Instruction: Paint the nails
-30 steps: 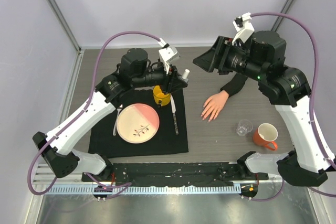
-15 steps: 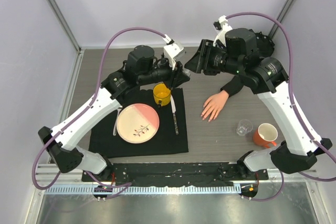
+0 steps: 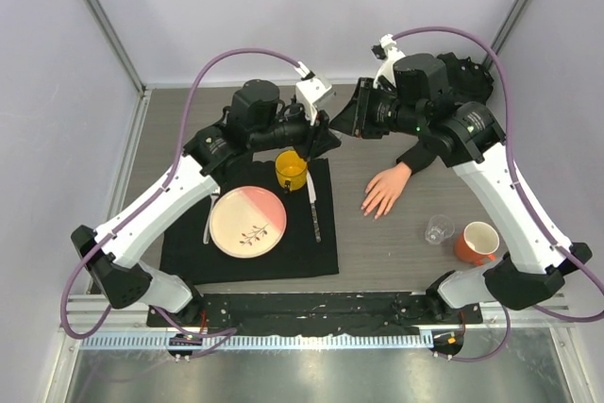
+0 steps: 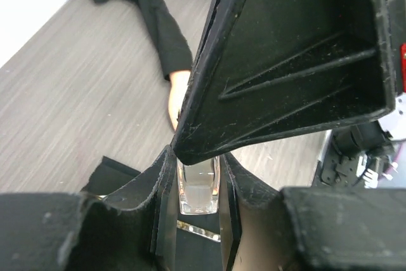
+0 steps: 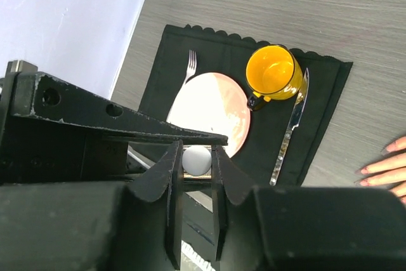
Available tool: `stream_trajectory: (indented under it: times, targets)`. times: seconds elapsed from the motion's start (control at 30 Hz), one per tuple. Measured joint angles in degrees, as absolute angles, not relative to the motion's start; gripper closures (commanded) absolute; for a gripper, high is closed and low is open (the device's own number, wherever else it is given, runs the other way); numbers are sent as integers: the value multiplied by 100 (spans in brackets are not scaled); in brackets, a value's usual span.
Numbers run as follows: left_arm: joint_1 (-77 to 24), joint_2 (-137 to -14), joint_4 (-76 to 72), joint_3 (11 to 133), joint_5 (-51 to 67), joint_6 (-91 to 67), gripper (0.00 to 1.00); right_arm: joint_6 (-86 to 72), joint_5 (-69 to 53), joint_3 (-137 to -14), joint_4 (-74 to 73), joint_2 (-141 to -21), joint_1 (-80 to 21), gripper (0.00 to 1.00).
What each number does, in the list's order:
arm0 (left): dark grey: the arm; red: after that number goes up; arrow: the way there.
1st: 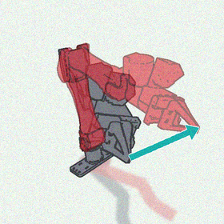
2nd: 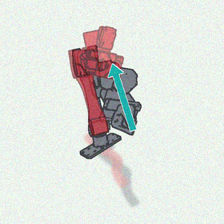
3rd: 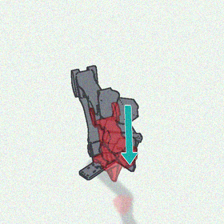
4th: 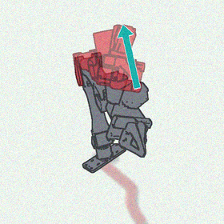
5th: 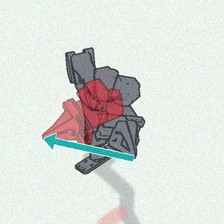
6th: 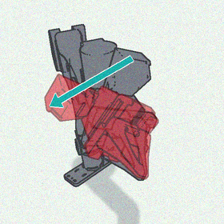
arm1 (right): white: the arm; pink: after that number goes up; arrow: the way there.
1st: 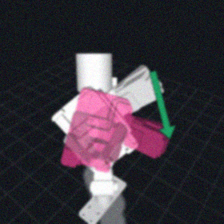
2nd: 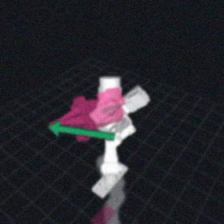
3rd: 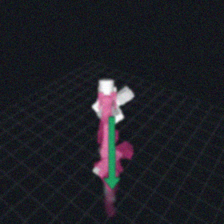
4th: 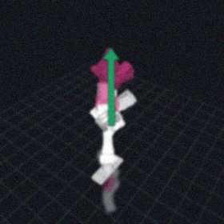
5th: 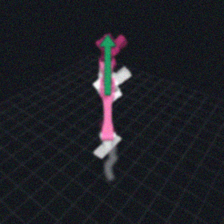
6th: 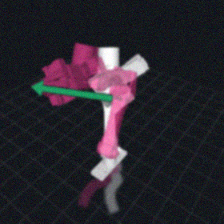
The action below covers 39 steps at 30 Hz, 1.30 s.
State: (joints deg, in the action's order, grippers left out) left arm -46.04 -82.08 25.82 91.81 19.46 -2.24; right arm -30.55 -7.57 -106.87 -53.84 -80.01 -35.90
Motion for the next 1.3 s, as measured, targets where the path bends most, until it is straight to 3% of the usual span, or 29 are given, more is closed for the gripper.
stream_trajectory:
  times: [0.2,0.37,0.5,0.53,0.57,0.63,0.7,0.93,1.3]
  targets:
    - [-4351,-8208,2596,9074,3345,-440,100,-2259,-1317,-10200,-5225,-7570,-3590,99]
    - [-4254,-8086,1538,8263,5586,-1660,100,-1105,-2982,-8840,-4560,-6427,-3485,99]
    - [-4333,-8060,755,8029,6453,-2283,100,-1002,-3605,-8355,-4115,-5944,-3479,97]
    - [-4335,-8038,690,8029,6541,-2327,100,-1022,-3673,-8294,-3981,-5889,-3481,84]
    - [-4331,-8005,661,8029,6582,-2338,100,-1057,-3686,-8250,-3850,-5817,-3498,60]
    - [-4316,-7972,746,8062,6554,-2231,100,-1120,-3621,-8250,-3765,-5760,-3538,43]
    - [-4272,-7953,1111,8226,6394,-1955,100,-1243,-3288,-8291,-3872,-5769,-3559,36]
    - [-4248,-7710,2150,8602,4576,-858,100,-1778,-1887,-9800,-4814,-6556,-3579,34]
    - [-4274,-7762,2565,8724,2147,-355,100,-2759,-681,-11002,-5502,-7721,-3599,43]
